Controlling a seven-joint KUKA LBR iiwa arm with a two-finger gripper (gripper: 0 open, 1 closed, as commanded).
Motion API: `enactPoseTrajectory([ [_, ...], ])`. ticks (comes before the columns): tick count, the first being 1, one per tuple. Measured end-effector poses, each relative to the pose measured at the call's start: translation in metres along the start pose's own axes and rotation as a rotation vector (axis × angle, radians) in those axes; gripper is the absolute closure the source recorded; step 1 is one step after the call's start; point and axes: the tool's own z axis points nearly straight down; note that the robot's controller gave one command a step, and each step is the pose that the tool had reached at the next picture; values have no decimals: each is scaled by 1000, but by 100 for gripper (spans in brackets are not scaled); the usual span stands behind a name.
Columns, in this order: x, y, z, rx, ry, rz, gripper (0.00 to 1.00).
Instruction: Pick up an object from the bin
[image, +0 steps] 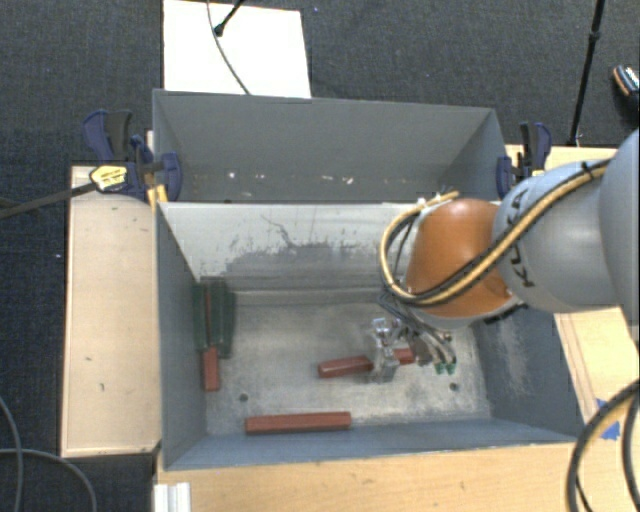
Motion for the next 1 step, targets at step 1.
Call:
enactPoseTrajectory([
  [1,-18,-25,-150,3,-11,-16,100],
])
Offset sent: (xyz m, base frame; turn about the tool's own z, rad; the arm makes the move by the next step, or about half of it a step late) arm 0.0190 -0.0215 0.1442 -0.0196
